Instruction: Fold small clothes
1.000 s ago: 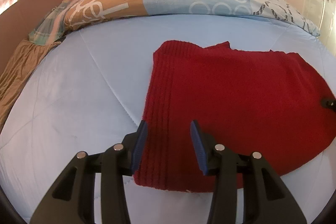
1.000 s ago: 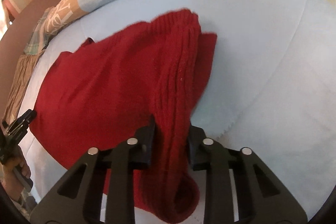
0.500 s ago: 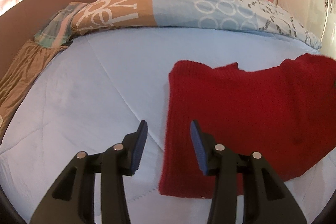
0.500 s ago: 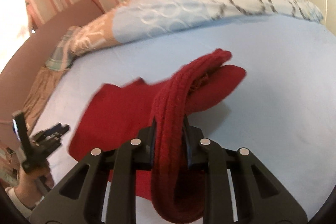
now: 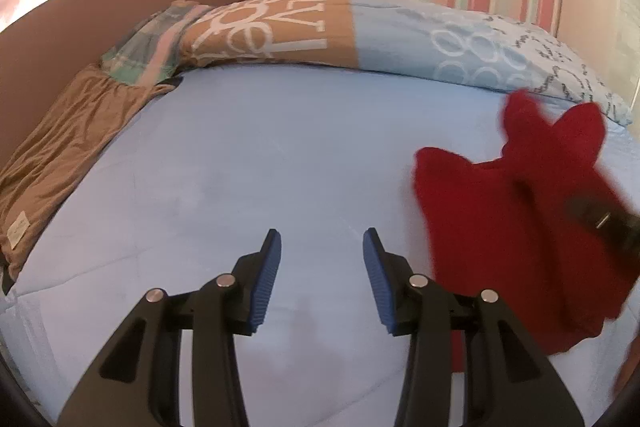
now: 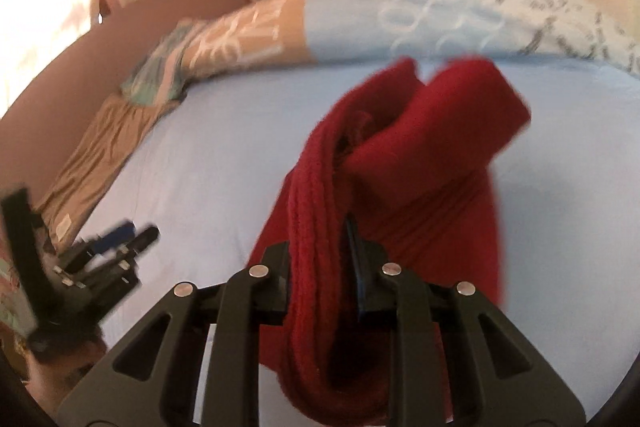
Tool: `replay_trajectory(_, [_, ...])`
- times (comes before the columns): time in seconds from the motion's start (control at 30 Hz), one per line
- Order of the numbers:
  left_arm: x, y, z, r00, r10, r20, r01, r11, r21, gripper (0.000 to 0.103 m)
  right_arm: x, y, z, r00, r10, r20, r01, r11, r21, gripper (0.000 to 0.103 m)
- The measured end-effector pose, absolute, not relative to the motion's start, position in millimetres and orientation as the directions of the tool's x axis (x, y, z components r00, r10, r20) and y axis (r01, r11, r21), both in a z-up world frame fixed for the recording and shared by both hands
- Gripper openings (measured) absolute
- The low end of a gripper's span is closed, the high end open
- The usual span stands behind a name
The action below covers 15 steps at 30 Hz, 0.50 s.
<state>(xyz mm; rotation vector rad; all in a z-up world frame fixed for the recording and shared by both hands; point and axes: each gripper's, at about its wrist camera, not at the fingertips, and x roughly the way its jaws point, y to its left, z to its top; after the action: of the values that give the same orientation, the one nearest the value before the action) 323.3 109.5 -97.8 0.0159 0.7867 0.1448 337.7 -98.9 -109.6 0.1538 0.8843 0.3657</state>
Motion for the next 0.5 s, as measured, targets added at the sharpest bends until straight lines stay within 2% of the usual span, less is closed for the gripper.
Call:
replay_trajectory(0.13, [320, 129, -102, 0.682, 0.144, -0.717, -0.147, 0.987, 0.059, 0.043, 337, -71, -154, 0.516, 0.333, -0.789, -0.239, 0.941, 0.241, 0.024])
replay_trajectory(0.17, [319, 131, -103, 0.680, 0.144, -0.719, -0.150, 0.987, 0.056, 0.043, 336, -68, -158, 0.515, 0.332, -0.790, -0.241, 0.941, 0.238, 0.027])
replay_trajectory(0.23, [318, 133, -105, 0.675, 0.142, -0.724, -0.151, 0.987, 0.053, 0.043, 330, -65, -155, 0.528, 0.363, -0.768, -0.258, 0.930, 0.263, 0.045])
replay_trajectory(0.27, [318, 133, -105, 0.675, 0.140, -0.724, -0.150, 0.987, 0.052, 0.043, 329, -68, -150, 0.522, 0.417, -0.744, -0.276, 0.908, 0.315, 0.061])
replay_trajectory(0.3, [318, 131, -104, 0.675, 0.135, -0.725, -0.145, 0.988, 0.050, 0.043, 327, -72, -144, 0.524, 0.445, -0.726, -0.284, 0.895, 0.344, 0.072])
replay_trajectory(0.4, [320, 124, -100, 0.682, 0.109, -0.723, -0.128, 0.991, 0.029, 0.045, 317, -100, -116, 0.566, 0.521, -0.639, -0.292, 0.852, 0.435, 0.083])
replay_trajectory(0.5, [322, 104, -95, 0.688, 0.069, -0.723, -0.086, 0.996, 0.013, 0.047, 303, -144, -88, 0.631, 0.550, -0.548, -0.281, 0.820, 0.499, 0.087])
